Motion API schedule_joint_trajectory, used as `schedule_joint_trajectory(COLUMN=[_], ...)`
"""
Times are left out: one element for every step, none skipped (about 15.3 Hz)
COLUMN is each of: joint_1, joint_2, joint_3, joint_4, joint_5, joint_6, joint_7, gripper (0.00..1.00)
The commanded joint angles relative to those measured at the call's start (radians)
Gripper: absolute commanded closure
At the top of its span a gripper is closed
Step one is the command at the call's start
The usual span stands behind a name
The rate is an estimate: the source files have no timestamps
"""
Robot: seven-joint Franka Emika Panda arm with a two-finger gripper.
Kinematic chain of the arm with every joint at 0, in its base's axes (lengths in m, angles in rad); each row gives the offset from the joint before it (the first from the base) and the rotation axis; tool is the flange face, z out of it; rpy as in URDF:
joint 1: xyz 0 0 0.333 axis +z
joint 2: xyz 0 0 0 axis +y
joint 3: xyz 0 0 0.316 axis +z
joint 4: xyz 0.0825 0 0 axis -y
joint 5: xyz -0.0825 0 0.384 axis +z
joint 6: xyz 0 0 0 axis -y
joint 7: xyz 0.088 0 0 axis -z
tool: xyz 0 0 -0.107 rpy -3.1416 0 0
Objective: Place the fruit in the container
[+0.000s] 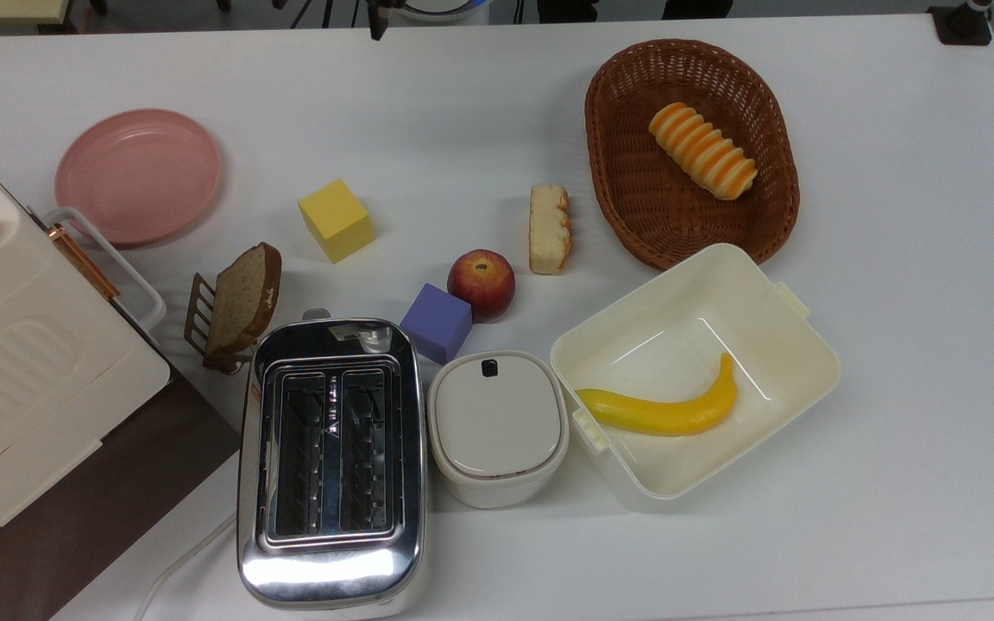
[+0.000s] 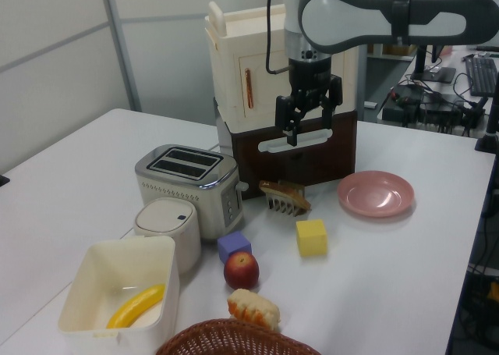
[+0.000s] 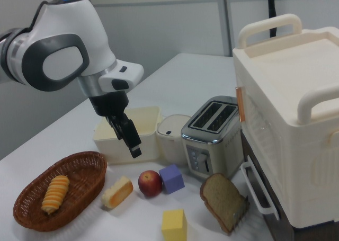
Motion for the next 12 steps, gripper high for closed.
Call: schedule_joint_trajectory(joint_1=[-0.016, -0.03, -0.033, -0.05, -0.09, -0.128, -0.13, -0.128, -0.128, -0.131, -0.128, -0.128], joint_2=[-0.027, -0.015, -0.012, -0.009, -0.007, -0.009, -0.006, 0.001, 0.005, 0.007, 0.008, 0.008], joint_3=[0.006, 0.012, 0.023, 0.038, 0.056, 0.09, 0.093, 0.093, 0.096, 0.096, 0.096, 0.096], joint_4=[-0.043, -0.043, -0.043, -0.037, -0.032, -0.032, -0.026, -0.024, -0.021, -0.014, -0.012, -0.014], joint_5=[0.029, 0.029, 0.029, 0.029, 0.03, 0.039, 0.046, 0.046, 0.044, 0.046, 0.044, 0.044], joint_6=[0.02, 0.02, 0.018, 0.018, 0.018, 0.018, 0.021, 0.02, 0.02, 0.02, 0.018, 0.018], joint_7=[-0.02, -0.04, -0.042, -0.042, -0.046, -0.06, -0.062, -0.062, -0.062, -0.063, -0.063, -0.063], gripper=[0.0, 0.0, 0.0, 0.0, 0.0, 0.0, 0.0, 0.0, 0.0, 0.0, 0.0, 0.0])
